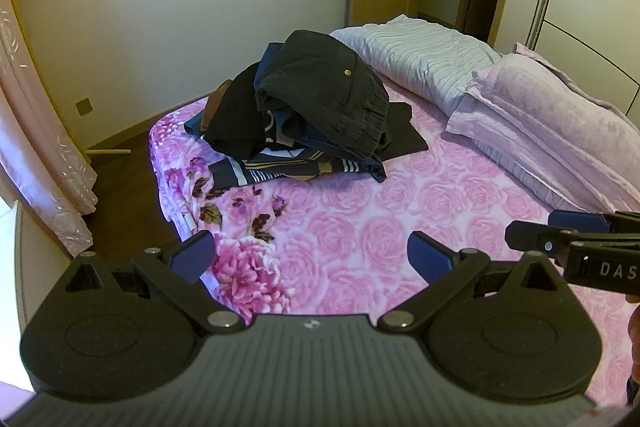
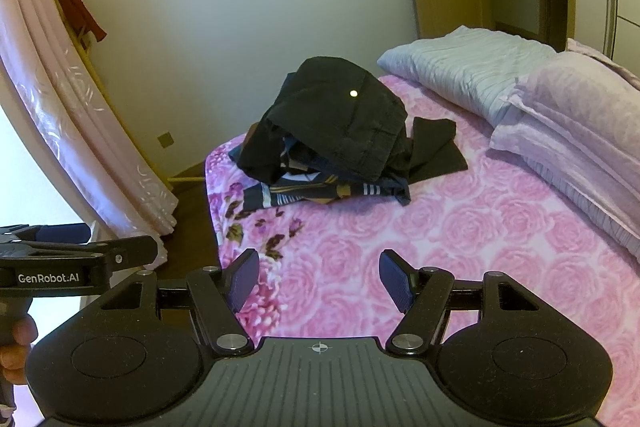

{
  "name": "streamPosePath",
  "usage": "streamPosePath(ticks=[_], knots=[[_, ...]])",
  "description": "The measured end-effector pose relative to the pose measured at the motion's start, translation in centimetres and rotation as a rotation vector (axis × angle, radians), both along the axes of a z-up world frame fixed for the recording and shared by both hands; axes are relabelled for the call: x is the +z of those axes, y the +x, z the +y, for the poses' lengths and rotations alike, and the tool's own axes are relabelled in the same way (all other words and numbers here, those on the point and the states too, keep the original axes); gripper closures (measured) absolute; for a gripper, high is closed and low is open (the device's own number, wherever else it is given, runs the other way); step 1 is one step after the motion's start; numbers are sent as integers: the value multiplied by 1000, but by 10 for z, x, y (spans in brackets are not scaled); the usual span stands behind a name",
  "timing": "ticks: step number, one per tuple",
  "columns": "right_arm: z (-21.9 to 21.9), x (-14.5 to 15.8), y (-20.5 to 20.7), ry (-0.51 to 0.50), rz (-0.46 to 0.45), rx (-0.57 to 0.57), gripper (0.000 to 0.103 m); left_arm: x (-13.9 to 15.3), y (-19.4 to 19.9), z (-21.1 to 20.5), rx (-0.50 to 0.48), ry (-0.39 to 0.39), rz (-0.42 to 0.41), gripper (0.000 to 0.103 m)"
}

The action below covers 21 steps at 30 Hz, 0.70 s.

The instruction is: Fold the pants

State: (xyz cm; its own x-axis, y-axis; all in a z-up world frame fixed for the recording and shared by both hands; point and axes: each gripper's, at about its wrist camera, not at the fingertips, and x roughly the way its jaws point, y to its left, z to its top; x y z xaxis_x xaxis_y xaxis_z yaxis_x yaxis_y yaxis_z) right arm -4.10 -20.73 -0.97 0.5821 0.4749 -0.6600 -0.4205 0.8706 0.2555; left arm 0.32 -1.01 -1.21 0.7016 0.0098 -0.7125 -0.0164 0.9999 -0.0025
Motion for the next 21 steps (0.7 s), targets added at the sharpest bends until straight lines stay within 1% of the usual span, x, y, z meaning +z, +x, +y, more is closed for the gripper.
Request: streamPosePath(ticks=[15,21], knots=[[5,-1,6,13,13,4,39,3,2,3,12,11,5,2],[6,-3,10,11,18,-17,39,1,11,8,-2,7,16,2]])
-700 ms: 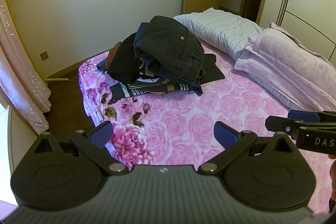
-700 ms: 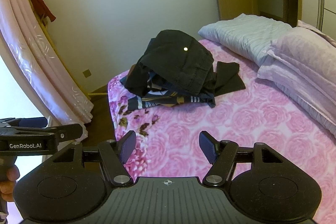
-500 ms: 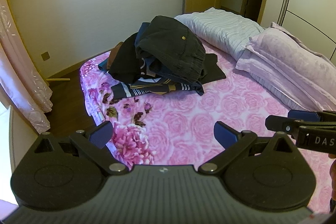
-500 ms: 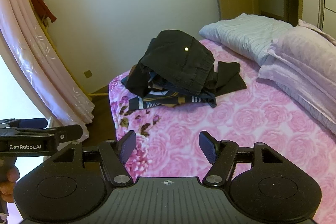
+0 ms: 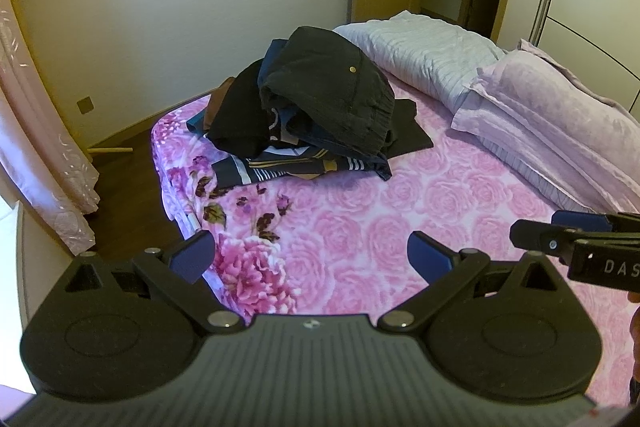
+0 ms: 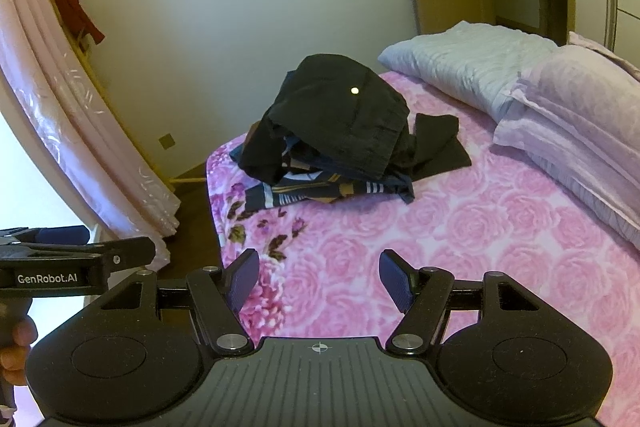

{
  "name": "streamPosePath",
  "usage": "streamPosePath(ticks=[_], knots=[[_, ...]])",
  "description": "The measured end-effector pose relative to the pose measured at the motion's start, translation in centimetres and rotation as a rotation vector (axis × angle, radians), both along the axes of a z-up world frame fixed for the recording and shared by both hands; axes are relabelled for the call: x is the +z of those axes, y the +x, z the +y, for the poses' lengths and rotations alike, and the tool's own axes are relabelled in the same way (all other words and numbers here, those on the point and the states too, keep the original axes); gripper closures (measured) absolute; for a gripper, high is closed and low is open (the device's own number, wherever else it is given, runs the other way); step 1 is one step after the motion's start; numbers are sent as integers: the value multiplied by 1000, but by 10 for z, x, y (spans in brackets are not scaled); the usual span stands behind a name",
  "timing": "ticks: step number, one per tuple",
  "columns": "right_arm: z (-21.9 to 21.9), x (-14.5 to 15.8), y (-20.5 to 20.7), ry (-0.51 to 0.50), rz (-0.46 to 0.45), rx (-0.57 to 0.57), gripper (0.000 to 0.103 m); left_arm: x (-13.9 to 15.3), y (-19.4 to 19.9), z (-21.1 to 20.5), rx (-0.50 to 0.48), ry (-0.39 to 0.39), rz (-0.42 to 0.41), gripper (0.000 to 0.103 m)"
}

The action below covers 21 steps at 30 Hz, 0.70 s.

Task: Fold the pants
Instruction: 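Move both grippers toward the clothes pile on the bed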

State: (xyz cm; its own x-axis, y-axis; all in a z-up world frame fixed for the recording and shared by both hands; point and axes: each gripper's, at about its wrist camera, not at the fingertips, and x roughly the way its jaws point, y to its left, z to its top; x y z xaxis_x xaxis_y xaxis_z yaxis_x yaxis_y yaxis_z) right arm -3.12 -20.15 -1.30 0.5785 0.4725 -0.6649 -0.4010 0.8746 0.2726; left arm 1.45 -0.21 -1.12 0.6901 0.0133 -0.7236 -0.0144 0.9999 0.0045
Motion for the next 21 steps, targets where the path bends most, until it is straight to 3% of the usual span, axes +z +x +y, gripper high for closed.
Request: streamPosePath(ticks=[11,21], knots=[[17,-13,27,6,11,-30,39,-18,45,31,-9,-1,43,2],[71,-43,100,-41,42,-81,40,-44,149,94,-11,17,80,2]])
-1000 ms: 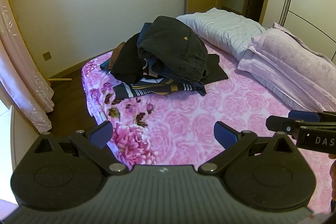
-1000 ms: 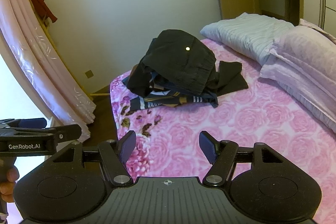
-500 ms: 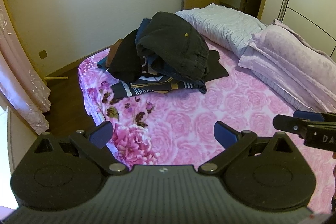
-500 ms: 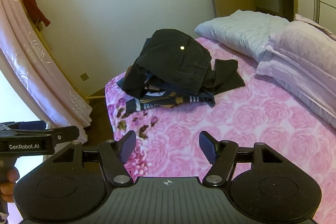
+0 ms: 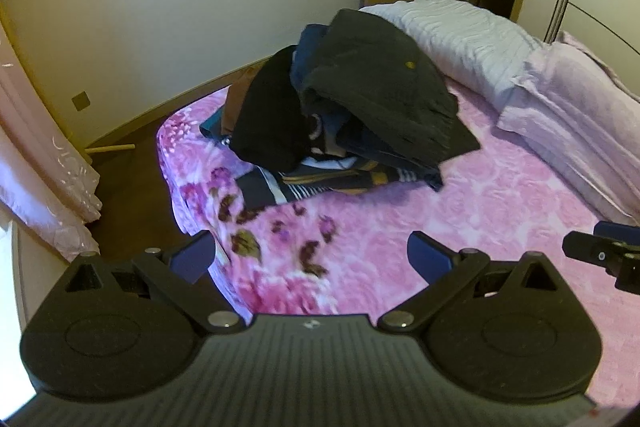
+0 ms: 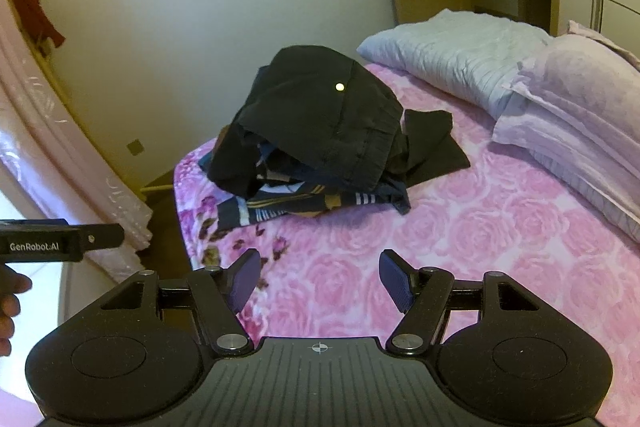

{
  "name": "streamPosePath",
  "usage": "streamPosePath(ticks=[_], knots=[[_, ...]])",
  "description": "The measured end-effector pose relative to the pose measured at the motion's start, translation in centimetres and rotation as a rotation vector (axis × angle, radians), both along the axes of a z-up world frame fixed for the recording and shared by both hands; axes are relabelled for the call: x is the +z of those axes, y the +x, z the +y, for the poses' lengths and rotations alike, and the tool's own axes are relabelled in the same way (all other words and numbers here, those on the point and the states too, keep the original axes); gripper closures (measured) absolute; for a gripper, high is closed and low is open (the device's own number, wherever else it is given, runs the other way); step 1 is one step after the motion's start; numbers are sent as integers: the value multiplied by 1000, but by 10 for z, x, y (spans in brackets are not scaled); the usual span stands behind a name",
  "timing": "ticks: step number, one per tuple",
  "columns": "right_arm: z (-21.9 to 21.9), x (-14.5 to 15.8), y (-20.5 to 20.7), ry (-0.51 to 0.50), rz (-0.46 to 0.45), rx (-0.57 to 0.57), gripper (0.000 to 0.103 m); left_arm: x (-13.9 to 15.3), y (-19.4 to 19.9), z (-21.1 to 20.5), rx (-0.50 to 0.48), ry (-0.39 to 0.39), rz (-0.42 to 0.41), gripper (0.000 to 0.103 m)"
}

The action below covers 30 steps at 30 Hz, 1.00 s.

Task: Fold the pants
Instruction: 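Move both grippers toward the clothes pile on the bed, then grasp the black trousers with the right gripper and lift them off the pile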

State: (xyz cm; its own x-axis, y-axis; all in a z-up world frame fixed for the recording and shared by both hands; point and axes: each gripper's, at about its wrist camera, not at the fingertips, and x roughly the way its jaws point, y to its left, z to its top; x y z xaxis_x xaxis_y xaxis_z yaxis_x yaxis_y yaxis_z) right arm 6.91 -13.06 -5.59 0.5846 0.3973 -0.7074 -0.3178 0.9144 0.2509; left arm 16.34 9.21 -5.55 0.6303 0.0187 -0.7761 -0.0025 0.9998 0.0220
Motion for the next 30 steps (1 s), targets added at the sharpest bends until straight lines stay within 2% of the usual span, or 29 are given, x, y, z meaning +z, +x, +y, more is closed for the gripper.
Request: streamPosePath(ticks=[10,14,19,21,23,25,27,30], knots=[[70,-34,103,-30,47,-70,40,-21,129,51,-70,18,35,4],[91,-45,142,-28,65,-101,40,-27,179,60,-111,22,42,4],[117,-69,184,-73,80,-122,40,-40,234,62,-165,32,69,4],[123,-81,200,-64,114,-140,40,-48,253,62,-181,35,85,4],[123,-95,214,-14,161,-171,40,-56,271,63,-195,37,104,4],[119,-110,229,79,221,-225,40,-63,287,63,-210,37,119,4],[108,-127,240,221,287,-301,39,-69,301,65,-223,35,128,4],[85,-158,248,511,377,-483,39,-77,320,67,-236,33,143,4]])
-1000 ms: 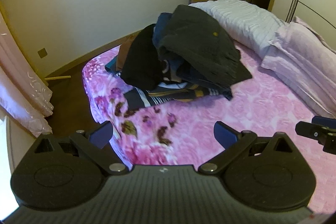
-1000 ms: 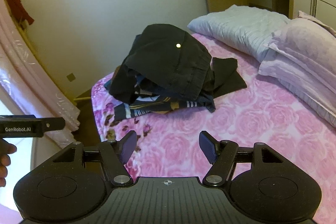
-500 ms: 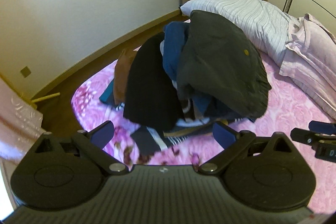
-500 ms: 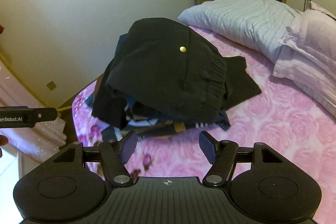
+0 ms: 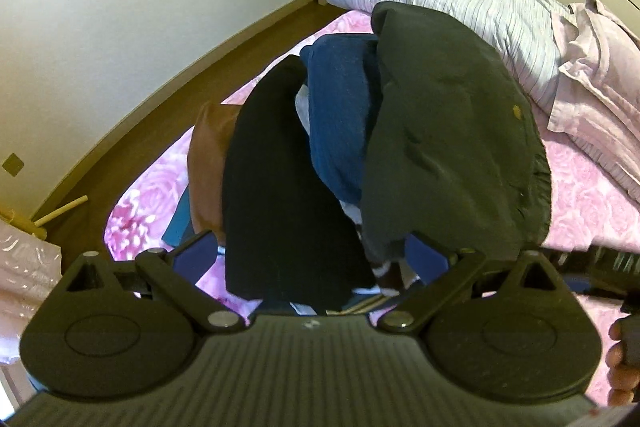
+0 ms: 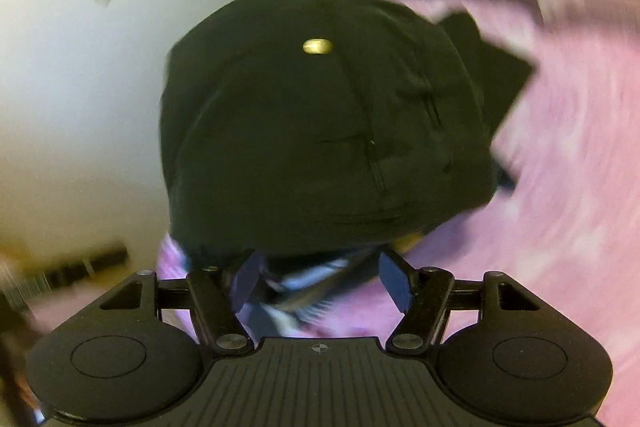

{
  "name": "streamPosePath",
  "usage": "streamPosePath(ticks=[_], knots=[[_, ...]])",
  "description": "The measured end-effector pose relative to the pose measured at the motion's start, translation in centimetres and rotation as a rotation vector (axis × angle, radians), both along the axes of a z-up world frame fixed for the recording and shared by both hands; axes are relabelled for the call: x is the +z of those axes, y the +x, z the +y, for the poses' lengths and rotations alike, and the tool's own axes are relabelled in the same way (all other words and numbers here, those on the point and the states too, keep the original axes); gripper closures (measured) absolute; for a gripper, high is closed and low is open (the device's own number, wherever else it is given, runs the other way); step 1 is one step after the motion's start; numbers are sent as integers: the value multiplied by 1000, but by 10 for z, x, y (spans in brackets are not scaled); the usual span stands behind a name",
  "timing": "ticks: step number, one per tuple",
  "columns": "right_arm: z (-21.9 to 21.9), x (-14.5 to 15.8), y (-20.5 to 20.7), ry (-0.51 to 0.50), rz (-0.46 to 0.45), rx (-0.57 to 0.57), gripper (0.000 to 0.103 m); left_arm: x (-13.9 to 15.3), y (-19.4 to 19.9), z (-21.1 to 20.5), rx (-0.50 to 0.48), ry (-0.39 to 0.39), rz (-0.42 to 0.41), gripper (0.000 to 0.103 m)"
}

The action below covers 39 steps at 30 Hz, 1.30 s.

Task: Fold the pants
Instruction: 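Grasp the black trousers with the right gripper and lift them off the pile, then lower the black trousers onto the open bed and open the right gripper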

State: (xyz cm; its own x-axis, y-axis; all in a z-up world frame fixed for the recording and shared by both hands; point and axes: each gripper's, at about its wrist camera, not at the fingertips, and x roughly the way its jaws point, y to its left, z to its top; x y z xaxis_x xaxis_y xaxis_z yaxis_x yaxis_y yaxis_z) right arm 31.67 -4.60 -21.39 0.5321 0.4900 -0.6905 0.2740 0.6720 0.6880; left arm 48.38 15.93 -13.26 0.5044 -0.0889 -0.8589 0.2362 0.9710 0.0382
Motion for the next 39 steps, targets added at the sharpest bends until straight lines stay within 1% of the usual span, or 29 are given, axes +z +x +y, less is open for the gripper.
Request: streamPosePath(ticks=[1,3,4,5,8,10,11,12,13,14,15,17,19,21,24,25,27,31,33,35,38,39], knots=[[-8,-14,1,106,36,-88,39,-3,5,1,-4,0,7,4],[-16,-35,4,217,109,-193,39,-8,16,0,-16,-2,17,4],[-18,-45,5,255,144,-238,39,-11,20,-1,-21,-1,23,4],[-19,-51,6,280,159,-265,39,-13,24,-2,-25,-2,29,4],[-24,-66,9,368,166,-367,39,-18,36,-4,-36,-7,43,5],[-28,-74,11,430,167,-414,40,-21,40,-5,-43,-8,50,5],[-30,-73,13,449,162,-427,51,-21,40,-5,-46,-10,51,5],[-31,-69,15,435,147,-421,74,-21,42,-6,-50,-12,50,5],[-34,-59,18,381,131,-400,77,-20,42,-6,-55,-14,47,5],[-37,-49,17,350,100,-390,86,-20,42,-7,-59,-16,42,6],[-41,-38,17,326,63,-381,90,-18,43,-8,-62,-19,39,6],[-51,-8,15,246,-30,-356,95,-15,46,-9,-65,-28,33,8],[-64,26,10,177,-143,-345,96,-10,48,-10,-66,-36,22,8],[-77,59,5,138,-260,-349,98,-6,47,-14,-76,-39,11,8],[-81,115,-3,35,-439,-340,99,-2,45,-23,-101,-42,3,8],[-87,133,-10,19,-503,-353,99,1,42,-28,-114,-47,-2,8],[-92,162,-21,-10,-594,-382,99,6,36,-37,-144,-60,-12,8],[-116,221,-68,-79,-766,-451,99,19,18,-65,-237,-84,-35,8],[-125,246,-98,-165,-834,-488,99,26,6,-84,-291,-99,-46,8],[-138,269,-135,-213,-910,-554,99,32,-8,-102,-349,-117,-56,8],[-154,308,-195,-322,-1025,-637,99,41,-36,-131,-440,-140,-72,8],[-155,322,-214,-372,-1054,-658,99,44,-47,-141,-473,-151,-76,8]])
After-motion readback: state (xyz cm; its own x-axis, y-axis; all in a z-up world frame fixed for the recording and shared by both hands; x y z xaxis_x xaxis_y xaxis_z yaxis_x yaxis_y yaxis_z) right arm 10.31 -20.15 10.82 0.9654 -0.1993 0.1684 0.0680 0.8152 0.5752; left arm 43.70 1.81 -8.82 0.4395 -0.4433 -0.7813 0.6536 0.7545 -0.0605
